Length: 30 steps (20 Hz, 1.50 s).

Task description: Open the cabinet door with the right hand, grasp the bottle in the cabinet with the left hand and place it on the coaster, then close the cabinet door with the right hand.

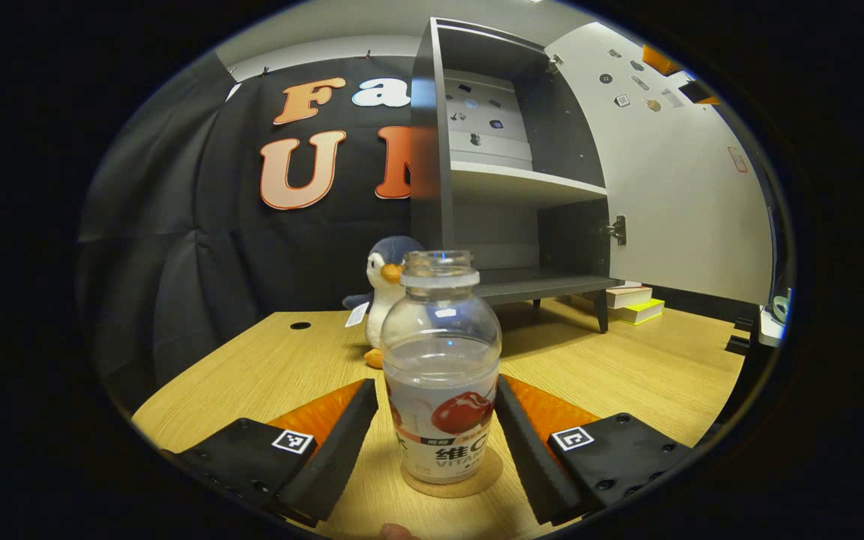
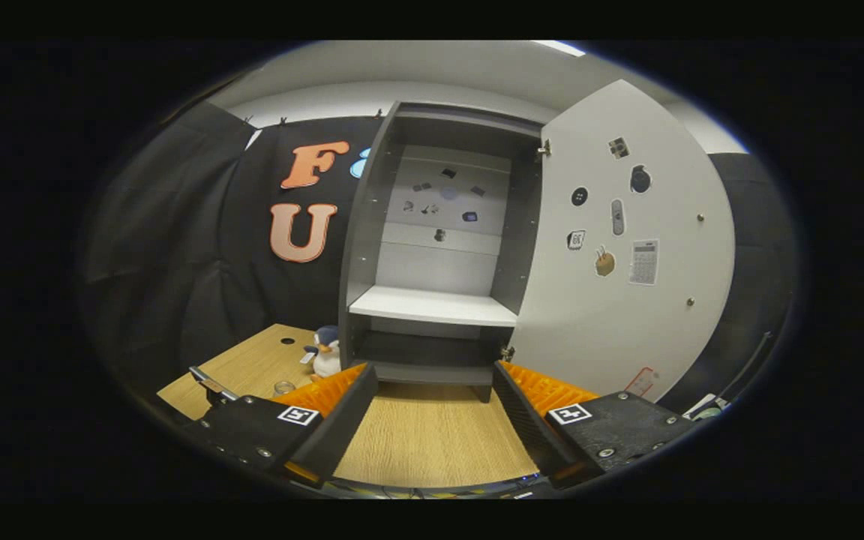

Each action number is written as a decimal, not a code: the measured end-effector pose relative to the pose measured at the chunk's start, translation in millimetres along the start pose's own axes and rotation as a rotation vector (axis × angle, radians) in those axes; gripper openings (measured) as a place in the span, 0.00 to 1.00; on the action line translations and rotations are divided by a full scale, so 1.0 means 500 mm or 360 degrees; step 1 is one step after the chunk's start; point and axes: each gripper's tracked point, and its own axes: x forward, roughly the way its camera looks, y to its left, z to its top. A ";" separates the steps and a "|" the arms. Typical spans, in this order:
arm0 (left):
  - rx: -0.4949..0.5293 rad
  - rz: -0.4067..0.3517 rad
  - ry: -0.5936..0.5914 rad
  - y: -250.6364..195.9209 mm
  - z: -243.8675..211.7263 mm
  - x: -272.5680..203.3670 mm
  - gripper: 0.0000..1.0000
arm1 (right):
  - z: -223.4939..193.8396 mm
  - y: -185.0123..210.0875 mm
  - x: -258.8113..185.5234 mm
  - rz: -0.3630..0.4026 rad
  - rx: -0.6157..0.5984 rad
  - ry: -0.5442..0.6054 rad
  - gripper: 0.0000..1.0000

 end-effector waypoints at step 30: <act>-0.0117 0.0036 -0.0219 -0.171 0.543 -0.111 0.99 | 0.079 -0.562 -0.171 -0.0358 0.0188 -0.0191 0.95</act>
